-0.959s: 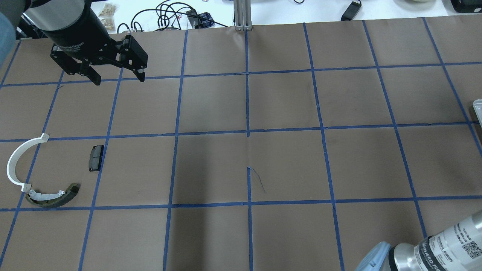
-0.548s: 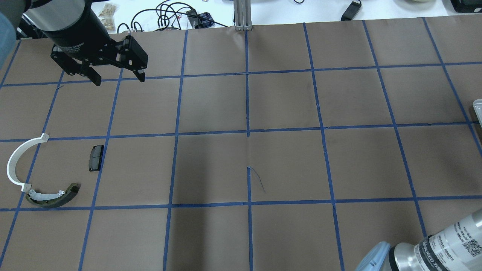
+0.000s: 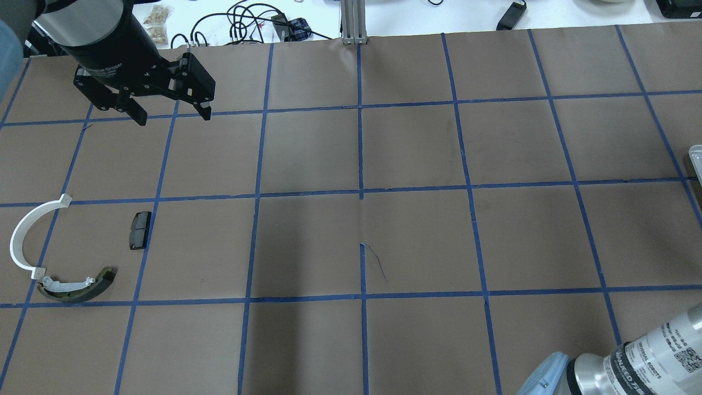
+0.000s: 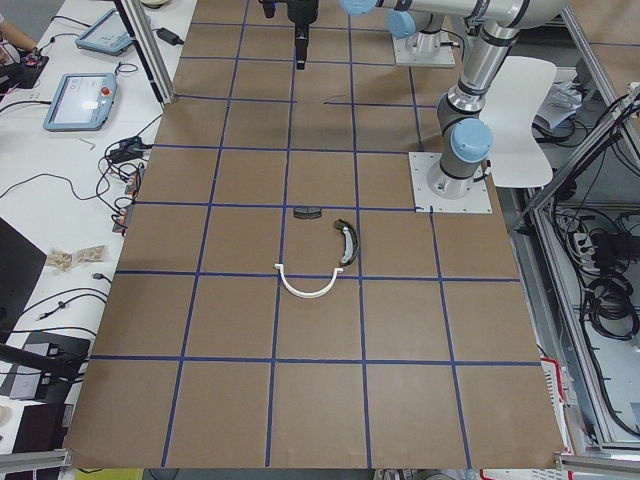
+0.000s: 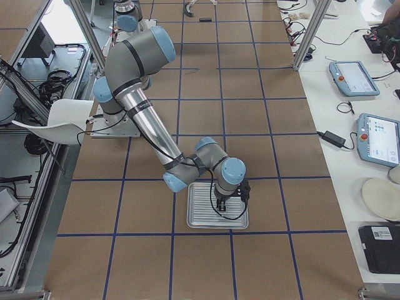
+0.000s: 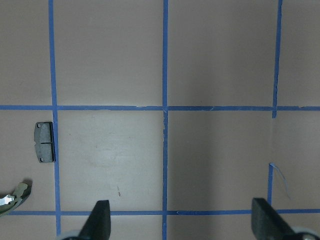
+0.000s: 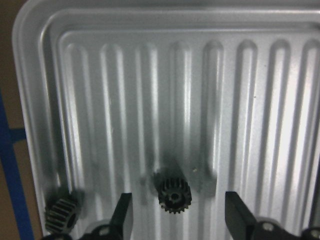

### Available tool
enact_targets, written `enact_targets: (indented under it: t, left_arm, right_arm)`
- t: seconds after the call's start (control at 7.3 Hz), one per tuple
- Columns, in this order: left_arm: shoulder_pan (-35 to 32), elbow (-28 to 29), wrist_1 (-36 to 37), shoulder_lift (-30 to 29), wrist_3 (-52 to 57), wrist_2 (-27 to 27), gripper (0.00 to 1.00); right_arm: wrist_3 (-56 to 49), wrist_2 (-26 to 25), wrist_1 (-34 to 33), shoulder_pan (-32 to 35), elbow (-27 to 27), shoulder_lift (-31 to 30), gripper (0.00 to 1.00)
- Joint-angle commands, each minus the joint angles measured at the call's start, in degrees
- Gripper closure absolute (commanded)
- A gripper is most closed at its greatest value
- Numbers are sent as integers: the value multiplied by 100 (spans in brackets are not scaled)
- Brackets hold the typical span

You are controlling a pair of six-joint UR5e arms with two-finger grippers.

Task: Place bearing gear from tray to pile

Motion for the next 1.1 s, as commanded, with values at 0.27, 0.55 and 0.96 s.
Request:
enact_targets:
  t: [0.27, 0.55, 0.96]
  left_arm:
    - [0, 3, 0, 1, 0, -7, 0]
    - [0, 3, 0, 1, 0, -7, 0]
    - [0, 3, 0, -8, 0, -7, 0]
  right_arm:
    - [186, 0, 7, 0, -2, 23, 60]
    - [178, 0, 7, 0, -2, 32, 91]
    - [186, -97, 130, 0, -72, -99, 100]
